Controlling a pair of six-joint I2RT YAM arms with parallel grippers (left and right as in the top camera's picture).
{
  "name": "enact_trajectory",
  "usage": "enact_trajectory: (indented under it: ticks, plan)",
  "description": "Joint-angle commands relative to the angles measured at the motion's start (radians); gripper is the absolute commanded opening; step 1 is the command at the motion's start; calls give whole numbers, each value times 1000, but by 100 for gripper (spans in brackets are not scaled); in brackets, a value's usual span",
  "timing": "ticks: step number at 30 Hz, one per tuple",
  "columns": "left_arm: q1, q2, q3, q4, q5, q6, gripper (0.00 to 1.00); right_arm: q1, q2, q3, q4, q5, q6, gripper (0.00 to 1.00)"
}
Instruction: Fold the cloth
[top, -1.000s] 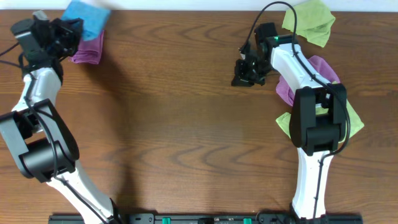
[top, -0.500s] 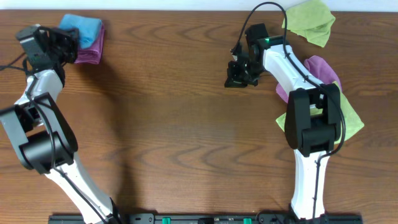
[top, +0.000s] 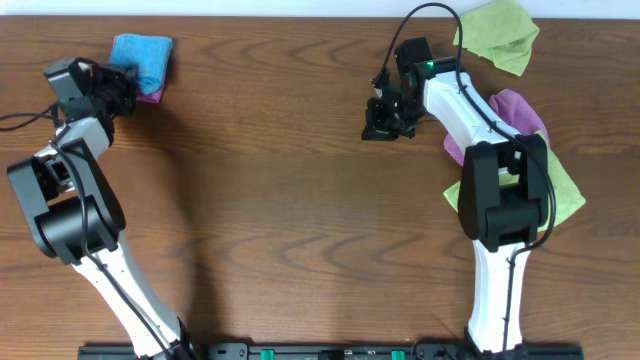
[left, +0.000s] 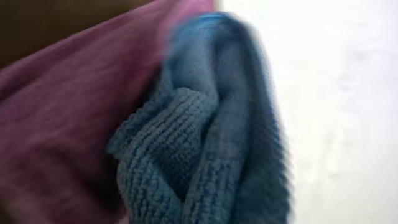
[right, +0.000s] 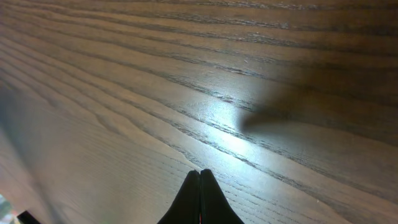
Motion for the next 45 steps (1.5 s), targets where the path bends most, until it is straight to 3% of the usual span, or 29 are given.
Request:
enact_trajectory:
  ticks: [1,5,13,18,24,29,35,45]
  plan:
    - [9,6,12,143,72,-51,6,9,-42,20,0,-8,-13,1]
    - [13,6,25,300,57,-115,6,9,-42,20,-1,-8,-13,1]
    - [2,7,31,87,-39,-1,6,9,-42,20,0,-8,-13,1]
    - [1,15,31,48,-71,2,6,9,-42,20,3,-8,-13,1]
    - [-2,47,31,55,-43,-26,6,9,-42,20,8,-8,-13,1]
    - [-5,55,40,262,-4,-48,6,9,-42,20,17,-8,-13,1]
    - [-11,64,114,185,5,17,6,9,-42,20,40,-8,-10,1]
    - [-23,202,266,176,127,-47,6,9,-42,20,50,-8,-10,1]
